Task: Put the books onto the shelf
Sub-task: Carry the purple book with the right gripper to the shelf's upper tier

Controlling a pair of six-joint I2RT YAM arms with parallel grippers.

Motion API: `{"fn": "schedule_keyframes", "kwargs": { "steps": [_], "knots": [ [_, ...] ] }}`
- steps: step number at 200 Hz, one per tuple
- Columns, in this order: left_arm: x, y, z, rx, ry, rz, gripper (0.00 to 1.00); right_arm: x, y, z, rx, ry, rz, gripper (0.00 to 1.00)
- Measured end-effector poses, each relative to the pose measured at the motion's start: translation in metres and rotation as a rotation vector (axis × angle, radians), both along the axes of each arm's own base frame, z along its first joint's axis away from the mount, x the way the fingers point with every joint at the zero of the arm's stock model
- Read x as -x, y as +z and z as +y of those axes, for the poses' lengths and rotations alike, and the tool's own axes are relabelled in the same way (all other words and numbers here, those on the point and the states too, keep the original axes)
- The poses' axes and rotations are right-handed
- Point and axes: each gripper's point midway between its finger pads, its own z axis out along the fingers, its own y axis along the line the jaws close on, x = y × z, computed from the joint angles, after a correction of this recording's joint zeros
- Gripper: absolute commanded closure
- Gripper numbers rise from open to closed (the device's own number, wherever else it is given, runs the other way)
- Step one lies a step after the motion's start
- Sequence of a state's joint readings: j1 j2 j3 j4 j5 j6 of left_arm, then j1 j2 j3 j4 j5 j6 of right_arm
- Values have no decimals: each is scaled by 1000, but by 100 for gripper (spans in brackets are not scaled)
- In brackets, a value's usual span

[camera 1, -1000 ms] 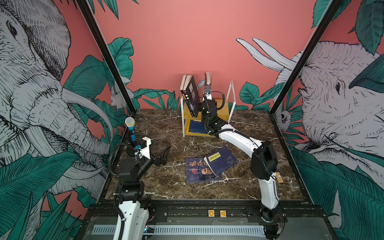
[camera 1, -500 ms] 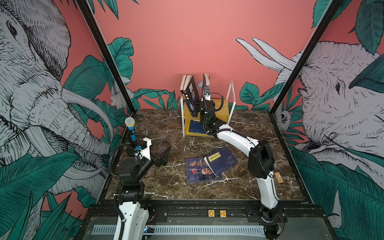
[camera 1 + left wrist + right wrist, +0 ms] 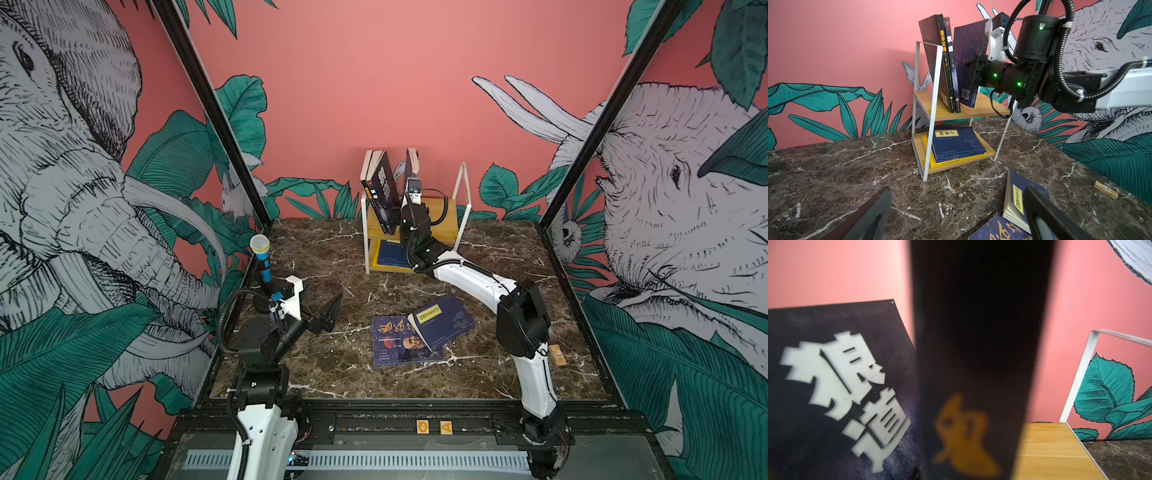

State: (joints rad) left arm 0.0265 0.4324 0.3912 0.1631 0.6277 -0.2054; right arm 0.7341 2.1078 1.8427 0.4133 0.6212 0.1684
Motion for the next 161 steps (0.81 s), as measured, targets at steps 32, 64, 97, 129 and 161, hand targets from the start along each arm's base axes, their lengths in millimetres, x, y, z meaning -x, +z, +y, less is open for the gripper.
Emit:
{"fn": "schedule_keyframes", "kwargs": {
  "steps": [32, 64, 97, 129, 161],
  "knots": [
    [0, 0, 0, 0, 0, -3, 0, 1, -1, 3, -4, 9, 1, 80],
    [0, 0, 0, -2, 0, -3, 0, 7, -6, 11, 4, 27, 13, 79],
    [0, 0, 0, -4, 0, -4, 0, 11, -15, 17, 19, 39, 29, 76],
    [0, 0, 0, -5, 0, -6, 0, 12, -31, 19, 55, 45, 59, 71],
    [0, 0, 0, -6, 0, -6, 0, 16, -46, 18, 83, 50, 87, 63]
  ]
}}
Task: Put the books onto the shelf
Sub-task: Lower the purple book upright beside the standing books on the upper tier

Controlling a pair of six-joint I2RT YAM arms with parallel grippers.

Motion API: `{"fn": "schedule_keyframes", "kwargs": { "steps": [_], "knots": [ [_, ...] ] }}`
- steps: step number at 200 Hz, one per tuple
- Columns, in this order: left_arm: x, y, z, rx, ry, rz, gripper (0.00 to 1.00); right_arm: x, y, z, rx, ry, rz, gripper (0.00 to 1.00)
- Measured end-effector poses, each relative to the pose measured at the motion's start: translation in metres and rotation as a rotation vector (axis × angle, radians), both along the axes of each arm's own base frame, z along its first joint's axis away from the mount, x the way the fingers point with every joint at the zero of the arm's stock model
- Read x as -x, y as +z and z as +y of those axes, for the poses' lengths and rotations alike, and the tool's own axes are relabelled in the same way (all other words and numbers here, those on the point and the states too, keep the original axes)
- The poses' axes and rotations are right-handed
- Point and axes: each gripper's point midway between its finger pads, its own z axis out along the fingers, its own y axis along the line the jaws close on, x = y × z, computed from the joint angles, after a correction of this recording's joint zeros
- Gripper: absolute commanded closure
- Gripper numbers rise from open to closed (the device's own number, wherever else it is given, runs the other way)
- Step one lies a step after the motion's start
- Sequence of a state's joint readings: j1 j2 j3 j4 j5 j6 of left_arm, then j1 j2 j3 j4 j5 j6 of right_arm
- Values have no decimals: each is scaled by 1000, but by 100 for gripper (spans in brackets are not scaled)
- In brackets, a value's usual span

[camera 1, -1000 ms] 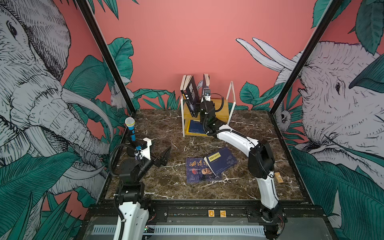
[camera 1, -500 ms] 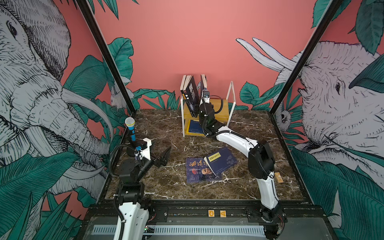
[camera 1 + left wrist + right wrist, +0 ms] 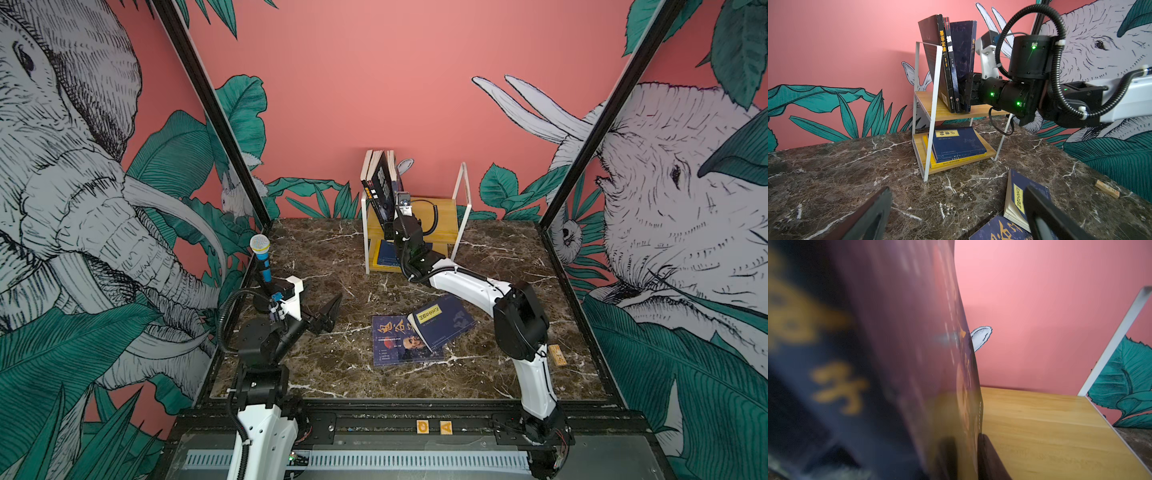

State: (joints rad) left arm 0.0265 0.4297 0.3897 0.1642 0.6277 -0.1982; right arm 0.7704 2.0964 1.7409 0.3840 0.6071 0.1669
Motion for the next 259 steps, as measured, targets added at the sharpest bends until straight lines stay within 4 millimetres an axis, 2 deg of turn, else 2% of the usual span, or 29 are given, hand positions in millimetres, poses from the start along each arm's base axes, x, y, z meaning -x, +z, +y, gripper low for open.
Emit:
{"fn": "schedule_keyframes", "kwargs": {
  "steps": [48, 80, 133, 149, 175, 198, 235, 259],
  "knots": [
    [0, 0, 0, 0, 2, 0, 0, 13, -9, -2, 41, 23, 22, 50],
    [-1, -1, 1, 0, 3, 0, 0, 34, -11, 1, 73, 64, 28, 41],
    [-1, 0, 1, 0, 4, -2, 1, 85, -15, -1, 127, 143, 36, 42],
    [-1, 0, 1, 0, 4, -3, 0, 99, -16, -7, 140, 153, 36, 47],
    [-1, -1, 1, 0, 5, -2, 0, 106, -11, -23, 166, 118, 27, 81],
    [-1, -1, 1, 0, 5, -1, 1, 99, -4, -33, 188, 80, 28, 100],
    [-1, -1, 1, -5, 5, -2, 0, 70, 14, -49, 208, 8, 42, 100],
    [-1, -1, 1, -6, 5, -3, 0, 44, 11, -63, 216, -37, 80, 100]
  ]
}}
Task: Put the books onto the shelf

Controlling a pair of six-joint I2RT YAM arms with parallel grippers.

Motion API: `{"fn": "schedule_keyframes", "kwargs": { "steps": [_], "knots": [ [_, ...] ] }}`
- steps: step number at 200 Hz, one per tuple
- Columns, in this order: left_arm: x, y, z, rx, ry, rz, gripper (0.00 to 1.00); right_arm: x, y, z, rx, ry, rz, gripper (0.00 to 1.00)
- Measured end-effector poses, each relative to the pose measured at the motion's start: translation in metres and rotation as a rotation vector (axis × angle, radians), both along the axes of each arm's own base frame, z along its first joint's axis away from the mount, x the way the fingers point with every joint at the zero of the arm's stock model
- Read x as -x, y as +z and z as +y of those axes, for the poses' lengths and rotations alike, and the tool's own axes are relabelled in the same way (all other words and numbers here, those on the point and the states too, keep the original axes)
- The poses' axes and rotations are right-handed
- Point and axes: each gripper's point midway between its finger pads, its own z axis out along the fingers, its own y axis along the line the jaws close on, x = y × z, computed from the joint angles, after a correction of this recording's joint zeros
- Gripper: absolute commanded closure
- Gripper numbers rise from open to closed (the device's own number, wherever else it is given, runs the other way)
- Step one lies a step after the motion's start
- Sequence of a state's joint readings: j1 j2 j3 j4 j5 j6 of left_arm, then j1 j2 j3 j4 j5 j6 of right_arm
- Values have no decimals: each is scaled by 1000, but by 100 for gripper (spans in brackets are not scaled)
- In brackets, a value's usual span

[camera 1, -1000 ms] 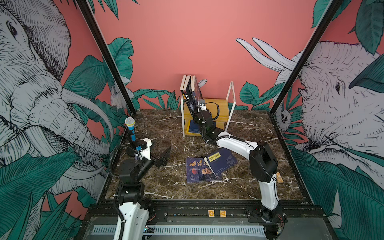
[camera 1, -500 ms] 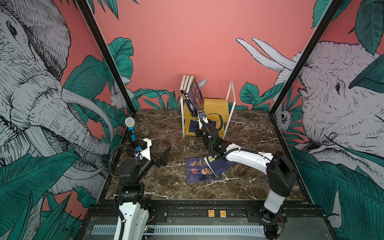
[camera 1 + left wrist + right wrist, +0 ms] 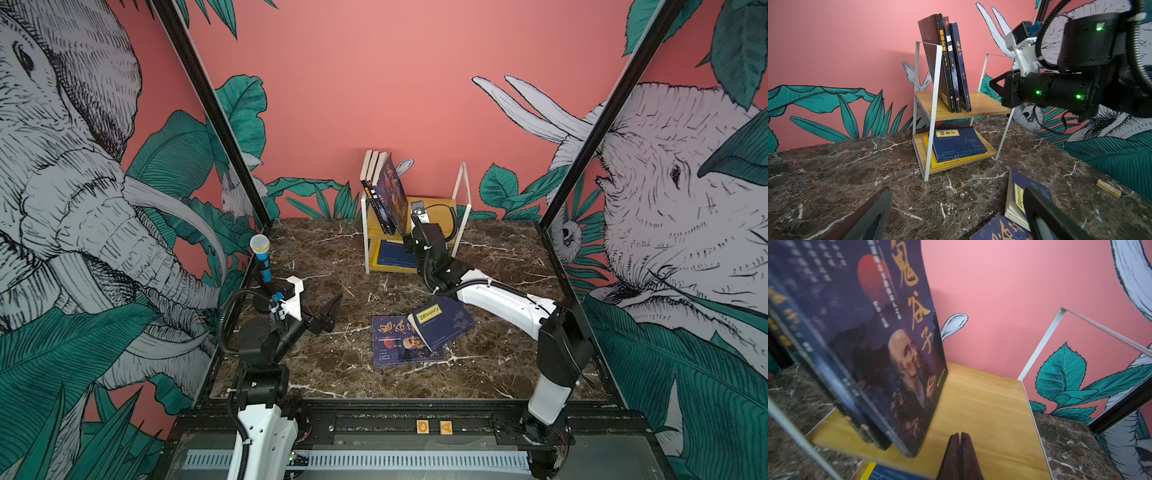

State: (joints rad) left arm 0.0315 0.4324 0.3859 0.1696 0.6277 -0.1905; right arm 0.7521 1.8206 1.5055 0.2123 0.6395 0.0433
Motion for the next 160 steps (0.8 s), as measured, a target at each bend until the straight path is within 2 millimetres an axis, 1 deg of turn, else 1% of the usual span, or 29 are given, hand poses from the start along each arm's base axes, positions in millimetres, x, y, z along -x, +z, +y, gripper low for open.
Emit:
{"fn": "schedule_keyframes", "kwargs": {
  "steps": [11, 29, 54, 74, 88, 121, 160],
  "knots": [
    [0, 0, 0, 0, 0, 1, 0, -12, -7, -5, 6, -18, 23, 100],
    [0, -1, 0, -1, -1, 3, 0, -32, -24, -14, 28, -35, 78, 100],
    [0, 0, -1, -1, -3, 1, 0, -53, -44, -20, 57, -23, 153, 100],
    [0, -1, -1, -3, -3, 4, 0, -67, -55, -24, 67, -4, 201, 100],
    [1, -1, -1, -3, -3, 2, 1, -74, -58, -24, 70, 14, 226, 100],
    [1, -1, -1, -3, -3, 1, 0, -84, -66, -15, 70, 63, 266, 100],
    [2, 1, -1, -4, -3, -8, 1, -91, -66, 1, 11, 109, 272, 100]
  ]
}}
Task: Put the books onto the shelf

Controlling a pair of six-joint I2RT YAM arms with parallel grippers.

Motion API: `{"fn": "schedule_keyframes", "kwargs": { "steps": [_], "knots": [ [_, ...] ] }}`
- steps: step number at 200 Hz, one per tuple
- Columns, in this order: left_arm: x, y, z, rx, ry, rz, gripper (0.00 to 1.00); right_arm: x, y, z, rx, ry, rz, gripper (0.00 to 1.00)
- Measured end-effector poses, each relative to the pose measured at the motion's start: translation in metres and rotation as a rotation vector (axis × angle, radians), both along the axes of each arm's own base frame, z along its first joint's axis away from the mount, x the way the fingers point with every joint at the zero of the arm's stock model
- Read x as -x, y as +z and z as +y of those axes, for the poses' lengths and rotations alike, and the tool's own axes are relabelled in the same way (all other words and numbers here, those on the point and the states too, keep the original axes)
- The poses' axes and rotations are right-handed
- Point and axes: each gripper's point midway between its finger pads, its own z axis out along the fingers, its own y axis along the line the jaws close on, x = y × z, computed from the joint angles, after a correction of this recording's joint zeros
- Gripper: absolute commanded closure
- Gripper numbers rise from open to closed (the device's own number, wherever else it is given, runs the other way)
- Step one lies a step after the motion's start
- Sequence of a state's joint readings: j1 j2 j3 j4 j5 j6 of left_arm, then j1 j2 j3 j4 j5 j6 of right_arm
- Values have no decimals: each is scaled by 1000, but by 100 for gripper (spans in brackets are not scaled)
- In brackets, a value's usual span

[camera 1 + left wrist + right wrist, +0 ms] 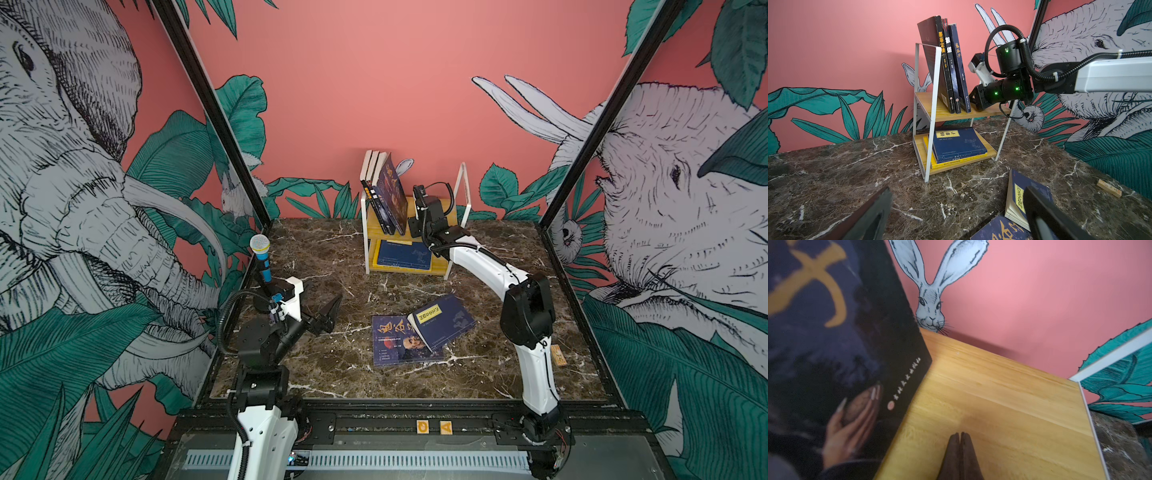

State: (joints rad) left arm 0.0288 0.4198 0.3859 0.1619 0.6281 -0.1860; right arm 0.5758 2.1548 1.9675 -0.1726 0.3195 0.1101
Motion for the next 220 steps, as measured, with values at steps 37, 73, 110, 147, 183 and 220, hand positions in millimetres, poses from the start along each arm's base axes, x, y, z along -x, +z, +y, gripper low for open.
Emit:
{"fn": "schedule_keyframes", "kwargs": {
  "steps": [37, 73, 110, 147, 183, 220],
  "knots": [
    [0, 0, 0, 0, 0, 2, 0, -6, 0, 11, -53, 11, 3, 100],
    [0, -1, 0, -1, 0, 2, 0, -9, 1, 19, -84, 7, 3, 100],
    [0, 0, 0, -1, -1, 1, 0, -11, 0, 27, -98, 4, -1, 100],
    [1, 0, -1, -2, -5, 0, 0, -12, 0, 31, -109, -3, -6, 100],
    [1, 0, -2, -3, -7, -2, 0, -13, 0, 31, -114, -10, -8, 100],
    [1, 0, -2, -3, -8, -2, 0, -12, 0, 31, -122, -17, -8, 100]
  ]
}}
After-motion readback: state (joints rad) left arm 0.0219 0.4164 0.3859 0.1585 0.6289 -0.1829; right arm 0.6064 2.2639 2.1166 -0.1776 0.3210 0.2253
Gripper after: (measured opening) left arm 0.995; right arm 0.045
